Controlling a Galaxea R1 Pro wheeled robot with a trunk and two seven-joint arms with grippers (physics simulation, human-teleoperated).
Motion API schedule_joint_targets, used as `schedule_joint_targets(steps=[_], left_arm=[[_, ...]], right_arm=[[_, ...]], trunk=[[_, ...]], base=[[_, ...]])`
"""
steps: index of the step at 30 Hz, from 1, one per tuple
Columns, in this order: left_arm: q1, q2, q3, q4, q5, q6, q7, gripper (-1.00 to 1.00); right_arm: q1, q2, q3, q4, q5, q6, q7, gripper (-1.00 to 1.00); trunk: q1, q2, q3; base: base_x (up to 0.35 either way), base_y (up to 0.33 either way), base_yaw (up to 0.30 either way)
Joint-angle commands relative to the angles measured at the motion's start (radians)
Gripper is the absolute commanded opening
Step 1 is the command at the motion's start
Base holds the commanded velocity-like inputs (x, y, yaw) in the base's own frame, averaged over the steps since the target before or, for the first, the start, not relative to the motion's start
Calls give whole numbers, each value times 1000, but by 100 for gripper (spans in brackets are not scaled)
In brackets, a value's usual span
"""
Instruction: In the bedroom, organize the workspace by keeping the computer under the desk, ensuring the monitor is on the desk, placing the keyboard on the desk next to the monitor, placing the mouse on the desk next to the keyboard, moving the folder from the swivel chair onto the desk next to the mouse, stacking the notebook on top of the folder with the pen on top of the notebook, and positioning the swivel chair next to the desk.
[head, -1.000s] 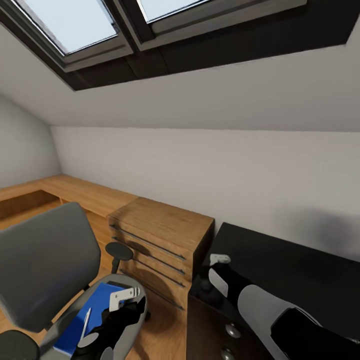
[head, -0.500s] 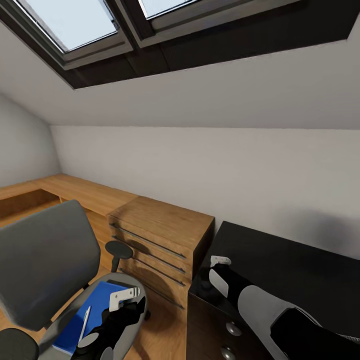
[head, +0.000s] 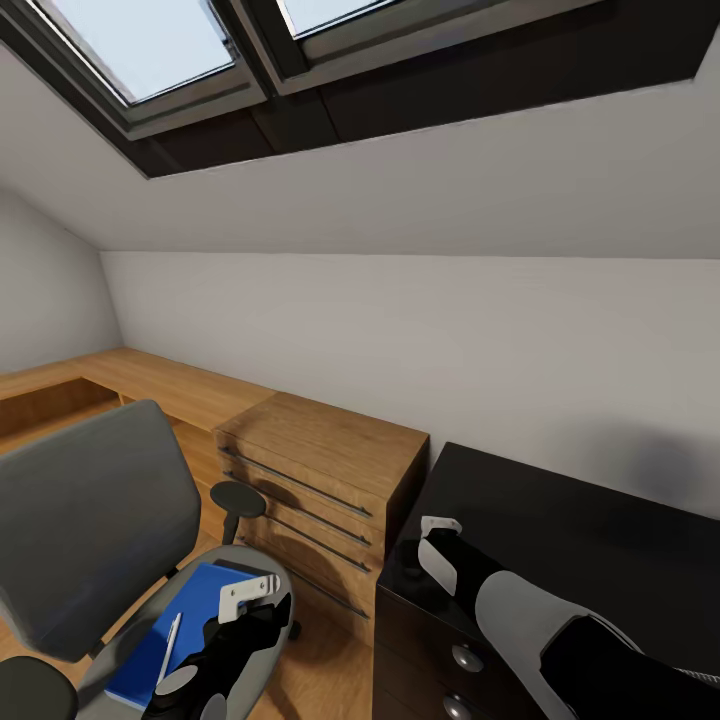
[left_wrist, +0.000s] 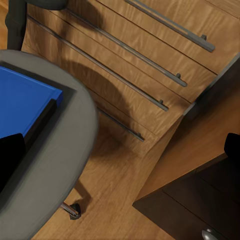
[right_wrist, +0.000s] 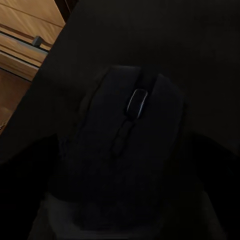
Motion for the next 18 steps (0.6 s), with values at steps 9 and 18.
schedule_joint_targets(steps=[9,18], left_arm=[[0,0,-1,-2,11,4,9,100],[0,2,-1,-1,11,6,9,100]], right_arm=[[-1,0,8,-2,-9,5,-6,-100],[-1,-1,8,-3,-9,3,-6,-100]], trunk=[[0,-1,-1],[0,-1,-1]], base=[[0,0,0],[0,0,0]])
